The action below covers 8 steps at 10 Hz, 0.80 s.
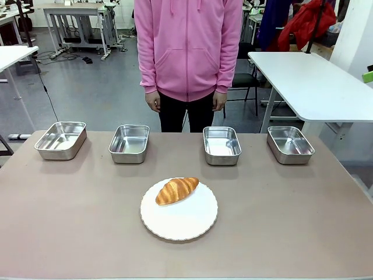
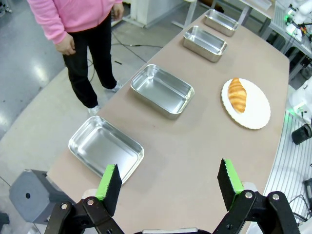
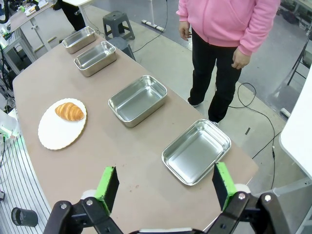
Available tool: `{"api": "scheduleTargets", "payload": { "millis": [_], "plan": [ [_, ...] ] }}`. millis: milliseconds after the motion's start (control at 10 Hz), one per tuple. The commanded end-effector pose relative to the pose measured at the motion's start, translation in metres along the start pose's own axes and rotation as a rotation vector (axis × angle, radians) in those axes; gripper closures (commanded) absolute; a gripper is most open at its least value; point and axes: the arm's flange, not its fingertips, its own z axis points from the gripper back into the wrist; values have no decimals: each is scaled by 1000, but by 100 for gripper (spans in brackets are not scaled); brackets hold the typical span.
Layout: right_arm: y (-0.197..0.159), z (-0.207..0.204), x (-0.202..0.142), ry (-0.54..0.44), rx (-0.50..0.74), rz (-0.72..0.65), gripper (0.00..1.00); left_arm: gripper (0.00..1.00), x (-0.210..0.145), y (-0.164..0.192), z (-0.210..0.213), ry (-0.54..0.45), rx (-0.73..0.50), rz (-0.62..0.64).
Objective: Place the bread in the container.
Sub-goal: Place the Butter Roll into the Airtight Container indicated by the human.
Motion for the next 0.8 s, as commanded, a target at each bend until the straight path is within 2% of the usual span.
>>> {"api": "scheduleTargets", "payload": {
  "millis": [0, 700],
  "plan": [
    [0, -1, 0, -19, 3, 8, 0, 0, 1, -1, 0, -4, -3, -5],
    [0, -1, 0, -19, 3, 8, 0, 0, 1, -1, 0, -4, -3, -5]
  ]
}}
